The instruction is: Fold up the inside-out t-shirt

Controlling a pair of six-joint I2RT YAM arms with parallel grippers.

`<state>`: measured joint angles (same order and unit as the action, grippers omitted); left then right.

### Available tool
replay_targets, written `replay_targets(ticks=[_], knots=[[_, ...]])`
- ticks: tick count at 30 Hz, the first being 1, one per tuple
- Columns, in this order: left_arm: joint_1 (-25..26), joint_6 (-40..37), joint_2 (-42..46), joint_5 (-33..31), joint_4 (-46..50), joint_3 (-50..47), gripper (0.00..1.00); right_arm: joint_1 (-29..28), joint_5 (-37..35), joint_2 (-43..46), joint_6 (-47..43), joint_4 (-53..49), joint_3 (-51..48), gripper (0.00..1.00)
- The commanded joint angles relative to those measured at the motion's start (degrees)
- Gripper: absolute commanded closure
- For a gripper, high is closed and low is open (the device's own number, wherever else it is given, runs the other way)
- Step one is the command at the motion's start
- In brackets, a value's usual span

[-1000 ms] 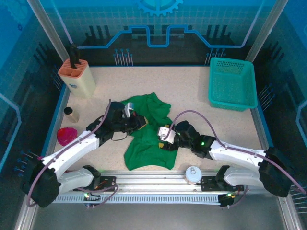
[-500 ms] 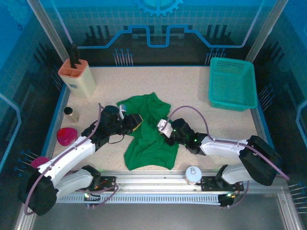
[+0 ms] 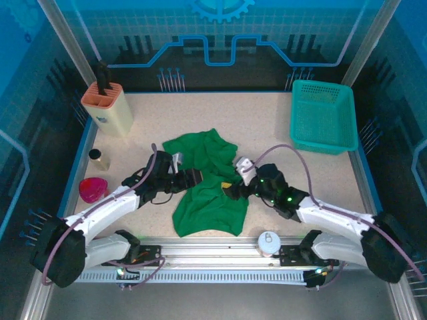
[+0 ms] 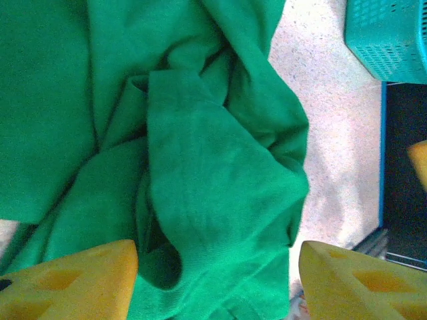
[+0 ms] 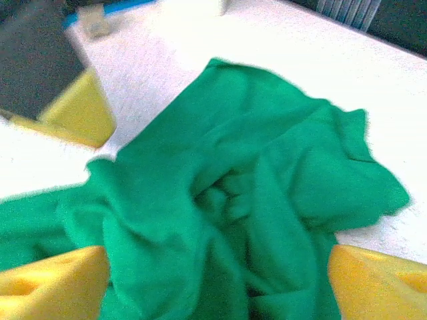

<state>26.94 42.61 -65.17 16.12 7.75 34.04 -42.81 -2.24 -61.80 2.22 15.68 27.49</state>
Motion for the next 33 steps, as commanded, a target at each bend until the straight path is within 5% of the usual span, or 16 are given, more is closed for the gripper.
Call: replay_targets(ticks=[1,5,7,10,14,15,17,23,24,25,26,28,31,33], knots=[[0.0,-4.8,-3.0,-2.5,1.9,2.6,0.34,4.4,-3.5,4.4,12.7,-13.5,5.0,0.0],[0.1,-4.8,-11.4,7.3,4.6,6.3,0.36,11.7,16.7,6.6,18.0,-10.6,4.7,0.0],[0.9,-6.5,-14.1,9.8,9.1,7.3,0.39,12.5,20.0,5.4,17.7,-12.8,5.3,0.0],[2.0,-7.9,-13.8,8.4,11.1,6.8,0.45,12.5,16.2,1.3,15.7,-25.1,10.7,0.05],[2.1,-7.3,-10.8,3.4,12.1,8.1,0.94,12.5,12.4,-3.6,18.3,-29.3,13.1,0.12],[1.9,-7.7,-9.5,1.7,12.5,8.3,1.0,12.4,14.0,-4.7,18.5,-30.2,13.9,0.13],[0.9,-9.2,-6.0,-3.5,14.1,8.7,1.0,11.3,15.8,-6.9,16.8,-34.2,16.5,0.15],[-6.9,-10.3,0.5,-10.8,12.8,5.4,1.0,9.8,3.8,-10.2,19.1,-44.4,21.7,0.15],[-7.6,-9.8,0.2,-9.1,12.4,5.4,0.83,9.8,3.2,-10.4,19.6,-45.1,22.0,0.15],[-7.7,-8.9,-0.3,-7.0,13.1,6.2,0.49,9.9,2.1,-10.5,20.8,-46.1,22.3,0.15],[-7.2,-8.7,-0.8,-4.7,14.4,7.6,0.4,10.2,1.6,-10.5,22.1,-47.2,22.6,0.15],[-4.0,-9.8,-0.7,-5.5,19.6,10.9,0.38,11.3,1.3,-10.3,24.2,-48.7,22.6,0.15],[7.6,-20.3,0.7,-15.7,22.6,14.8,0.33,13.3,0.2,-9.4,26.2,-49.5,22.3,0.12],[13.5,-26.7,0.2,-17.0,20.4,15.7,0.31,15.0,-1.0,-8.6,27.4,-48.7,21.5,0.1]])
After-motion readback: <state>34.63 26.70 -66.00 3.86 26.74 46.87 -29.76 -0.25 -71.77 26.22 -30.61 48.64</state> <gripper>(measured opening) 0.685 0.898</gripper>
